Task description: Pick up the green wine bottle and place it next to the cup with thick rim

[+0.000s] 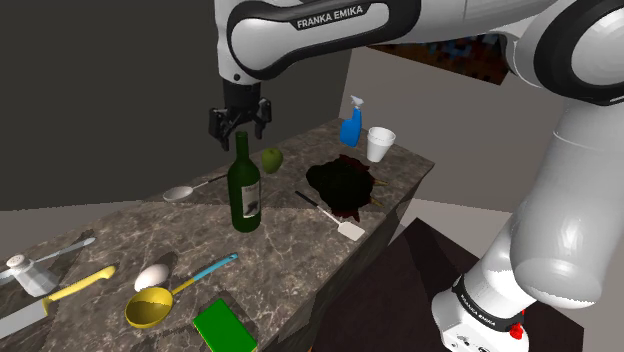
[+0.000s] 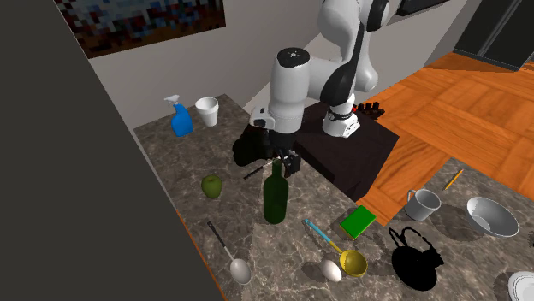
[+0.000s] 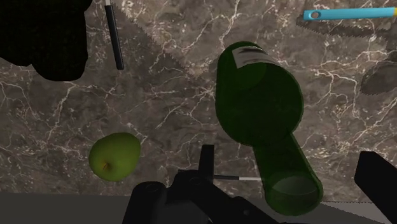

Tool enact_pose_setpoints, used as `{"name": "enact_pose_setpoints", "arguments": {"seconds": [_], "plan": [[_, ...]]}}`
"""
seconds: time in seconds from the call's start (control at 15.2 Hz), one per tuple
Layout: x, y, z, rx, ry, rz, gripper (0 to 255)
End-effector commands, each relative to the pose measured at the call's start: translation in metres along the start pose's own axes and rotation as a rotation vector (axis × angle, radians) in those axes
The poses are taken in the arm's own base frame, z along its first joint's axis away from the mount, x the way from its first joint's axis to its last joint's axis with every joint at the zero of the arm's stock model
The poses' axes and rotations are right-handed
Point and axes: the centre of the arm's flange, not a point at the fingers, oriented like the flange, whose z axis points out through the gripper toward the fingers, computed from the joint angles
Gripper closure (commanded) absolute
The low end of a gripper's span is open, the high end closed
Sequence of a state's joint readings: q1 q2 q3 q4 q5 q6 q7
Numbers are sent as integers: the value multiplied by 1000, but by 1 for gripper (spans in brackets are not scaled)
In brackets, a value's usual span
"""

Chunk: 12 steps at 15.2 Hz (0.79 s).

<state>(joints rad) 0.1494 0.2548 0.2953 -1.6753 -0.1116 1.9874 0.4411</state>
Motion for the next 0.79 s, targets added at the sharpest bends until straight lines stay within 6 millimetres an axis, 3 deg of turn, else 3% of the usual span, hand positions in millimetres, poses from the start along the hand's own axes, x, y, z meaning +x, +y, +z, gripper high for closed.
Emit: {"name": "enact_pose_setpoints", "arguments": {"seconds": [0.0, 0.46, 0.53, 0.73], "plan": [[0, 0, 5, 0, 0, 0, 0], [0, 0, 5, 0, 0, 0, 0], [0, 0, 5, 0, 0, 0, 255], [0, 0, 5, 0, 0, 0, 255]]}}
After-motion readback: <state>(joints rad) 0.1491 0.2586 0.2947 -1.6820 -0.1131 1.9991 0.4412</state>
